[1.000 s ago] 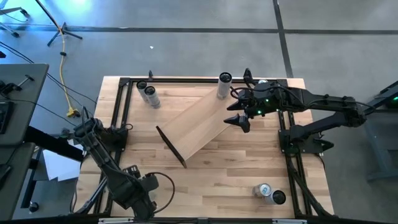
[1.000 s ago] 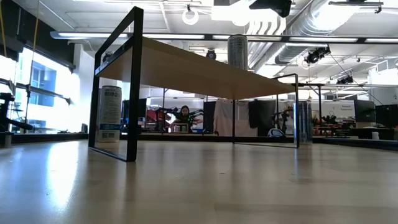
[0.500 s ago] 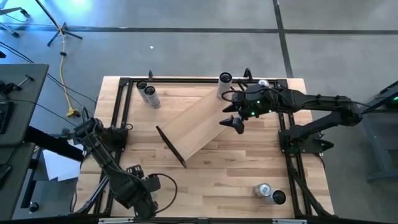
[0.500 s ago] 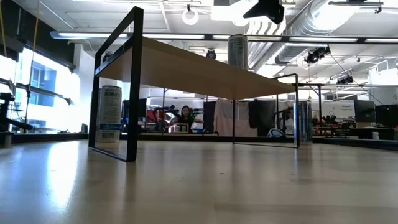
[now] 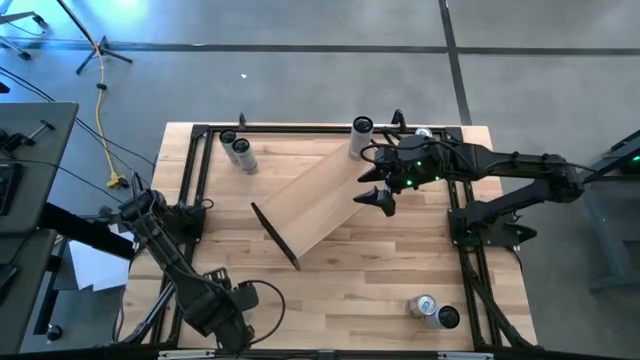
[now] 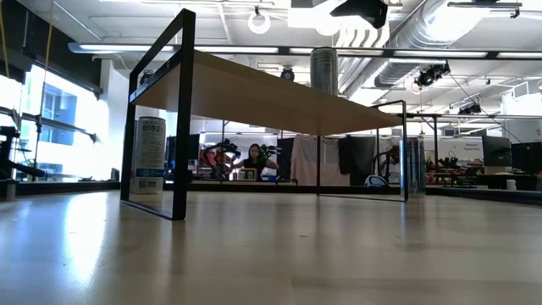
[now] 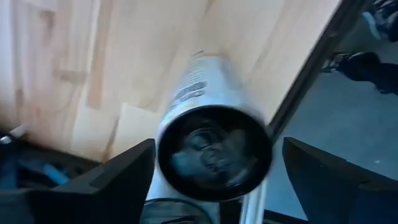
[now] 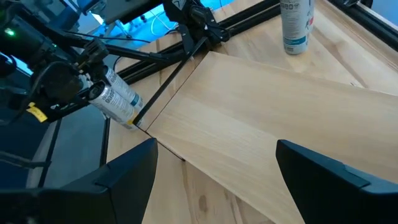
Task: Place canned beverage on shelf
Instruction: Put the white-yellow soda can on the shelf and align it with the other white-yellow soda can
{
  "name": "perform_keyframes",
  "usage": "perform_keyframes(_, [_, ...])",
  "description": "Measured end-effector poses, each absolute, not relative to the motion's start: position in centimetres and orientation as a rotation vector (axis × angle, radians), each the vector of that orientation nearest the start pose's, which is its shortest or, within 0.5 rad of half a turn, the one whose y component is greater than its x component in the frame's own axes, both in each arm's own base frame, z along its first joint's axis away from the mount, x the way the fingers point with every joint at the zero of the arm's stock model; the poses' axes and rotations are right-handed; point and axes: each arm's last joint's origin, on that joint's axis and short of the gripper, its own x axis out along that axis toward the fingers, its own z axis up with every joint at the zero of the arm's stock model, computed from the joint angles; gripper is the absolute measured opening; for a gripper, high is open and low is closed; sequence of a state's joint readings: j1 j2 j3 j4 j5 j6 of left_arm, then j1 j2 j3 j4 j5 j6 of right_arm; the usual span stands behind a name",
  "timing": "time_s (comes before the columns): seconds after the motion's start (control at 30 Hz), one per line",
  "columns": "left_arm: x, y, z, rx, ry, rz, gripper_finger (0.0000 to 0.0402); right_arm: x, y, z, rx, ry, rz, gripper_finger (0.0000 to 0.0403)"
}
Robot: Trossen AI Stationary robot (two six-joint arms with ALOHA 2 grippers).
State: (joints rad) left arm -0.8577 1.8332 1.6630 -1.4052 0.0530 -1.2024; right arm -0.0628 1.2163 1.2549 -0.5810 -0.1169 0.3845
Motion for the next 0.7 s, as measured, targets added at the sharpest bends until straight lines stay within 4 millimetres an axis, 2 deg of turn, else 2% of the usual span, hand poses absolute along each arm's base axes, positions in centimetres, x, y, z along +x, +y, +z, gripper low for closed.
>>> perform_keyframes(0.27, [22.3, -25.9, 27.5, -0.283, 1.598, 0.282, 0.0254, 25.3, -1.2, 37.1, 0.425, 0.543, -0.047, 0.0312])
perform_keyframes(0.5, [22.2, -25.6, 28.0, -0.284, 1.620, 0.242, 0.0194, 24.9, -1.2, 37.5, 0.418, 0.528, -0.043, 0.0312])
perform_keyframes(0.7, [21.9, -23.7, 31.0, -0.375, 1.600, 0.171, 0.0190, 23.6, -1.1, 38.5, 0.409, 0.479, -0.032, 0.0312])
